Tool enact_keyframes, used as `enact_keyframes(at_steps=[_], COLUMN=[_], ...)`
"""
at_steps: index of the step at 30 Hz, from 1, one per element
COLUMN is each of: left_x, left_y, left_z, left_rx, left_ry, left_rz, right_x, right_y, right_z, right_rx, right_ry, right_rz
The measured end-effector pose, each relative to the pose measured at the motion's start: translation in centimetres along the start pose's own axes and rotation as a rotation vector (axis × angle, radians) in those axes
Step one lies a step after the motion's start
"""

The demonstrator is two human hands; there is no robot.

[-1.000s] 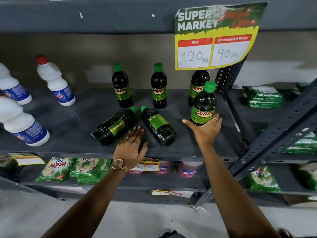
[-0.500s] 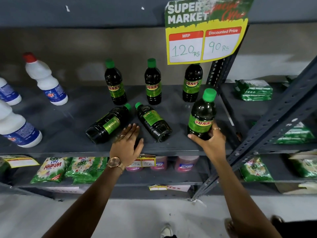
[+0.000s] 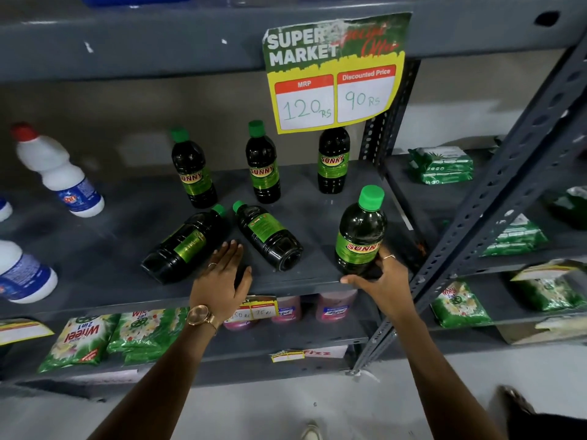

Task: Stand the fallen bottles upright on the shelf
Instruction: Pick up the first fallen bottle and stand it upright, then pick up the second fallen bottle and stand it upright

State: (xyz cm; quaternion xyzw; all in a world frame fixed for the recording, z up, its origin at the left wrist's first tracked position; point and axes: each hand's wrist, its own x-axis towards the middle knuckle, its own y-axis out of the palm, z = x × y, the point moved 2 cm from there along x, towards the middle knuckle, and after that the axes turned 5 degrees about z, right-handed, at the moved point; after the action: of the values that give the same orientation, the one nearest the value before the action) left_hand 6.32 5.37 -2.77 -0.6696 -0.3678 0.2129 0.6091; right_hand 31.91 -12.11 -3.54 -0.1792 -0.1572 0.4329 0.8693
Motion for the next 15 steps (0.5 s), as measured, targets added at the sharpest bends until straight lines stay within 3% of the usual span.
enact_keyframes(at_steps=[10,13,15], left_x=[-0.2,-0.7,-1.7], left_y=[-0.3,-1.0,-2.5], left_z=[0.0,0.5,1.0], left_rx=[-0.076,-0.242,-0.333], left_ry=[0.026,0.024,0.112], left_rz=[0.009,0.041,-0.036], right_x=[-0.8,-3.8,-7.4], right_y=[0.2,1.3,3.3], right_z=[0.1,1.4,4.0], right_rx=[-0.037,0.137,0.178], right_ry=[0.047,0.105,0.034], right_rz=[-0.033,-0.232,-0.336])
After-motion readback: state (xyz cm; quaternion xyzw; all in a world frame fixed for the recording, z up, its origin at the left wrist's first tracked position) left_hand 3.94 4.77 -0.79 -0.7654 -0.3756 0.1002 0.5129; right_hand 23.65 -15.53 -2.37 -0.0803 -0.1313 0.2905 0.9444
